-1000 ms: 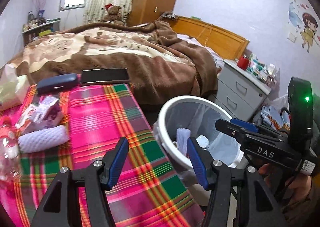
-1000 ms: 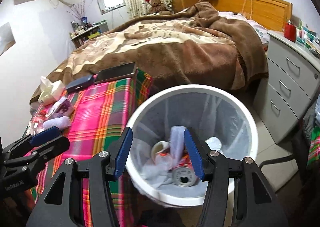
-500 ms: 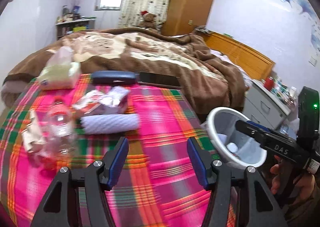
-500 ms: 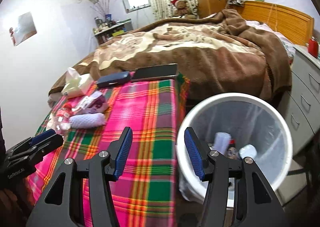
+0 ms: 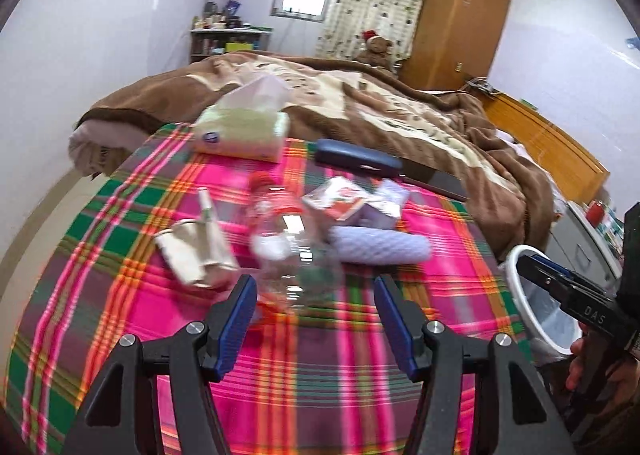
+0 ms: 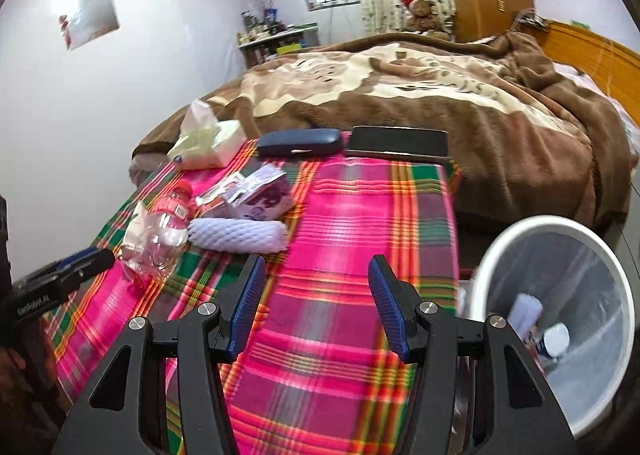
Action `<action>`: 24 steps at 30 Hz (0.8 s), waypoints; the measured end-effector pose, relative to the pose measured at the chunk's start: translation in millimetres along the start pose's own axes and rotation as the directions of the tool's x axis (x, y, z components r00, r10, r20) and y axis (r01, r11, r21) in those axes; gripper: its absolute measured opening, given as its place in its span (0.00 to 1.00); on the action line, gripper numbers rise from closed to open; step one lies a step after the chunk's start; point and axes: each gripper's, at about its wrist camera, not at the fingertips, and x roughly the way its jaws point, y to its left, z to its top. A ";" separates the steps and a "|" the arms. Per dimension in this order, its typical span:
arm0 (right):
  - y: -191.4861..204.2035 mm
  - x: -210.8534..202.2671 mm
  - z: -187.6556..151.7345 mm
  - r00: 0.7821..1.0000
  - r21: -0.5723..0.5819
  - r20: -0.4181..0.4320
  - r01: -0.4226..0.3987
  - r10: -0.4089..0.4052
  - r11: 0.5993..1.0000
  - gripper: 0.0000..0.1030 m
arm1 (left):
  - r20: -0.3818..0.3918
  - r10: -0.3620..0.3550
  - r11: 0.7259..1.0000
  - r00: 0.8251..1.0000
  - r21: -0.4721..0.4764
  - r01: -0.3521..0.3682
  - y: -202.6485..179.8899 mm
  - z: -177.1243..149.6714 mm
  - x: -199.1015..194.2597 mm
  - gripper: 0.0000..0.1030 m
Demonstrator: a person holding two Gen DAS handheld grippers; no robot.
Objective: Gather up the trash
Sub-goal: 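Move both tools back over the remaining trash on the plaid cloth, then grasp the white foam net sleeve with the right gripper while the left grasps the white paper bag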
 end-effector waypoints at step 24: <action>55.5 85.8 20.6 0.986 -0.239 -0.119 -0.139 0.113 0.961 0.54 | -0.114 0.034 0.986 0.993 -0.159 -0.052 79.4 18.3 71.3 0.65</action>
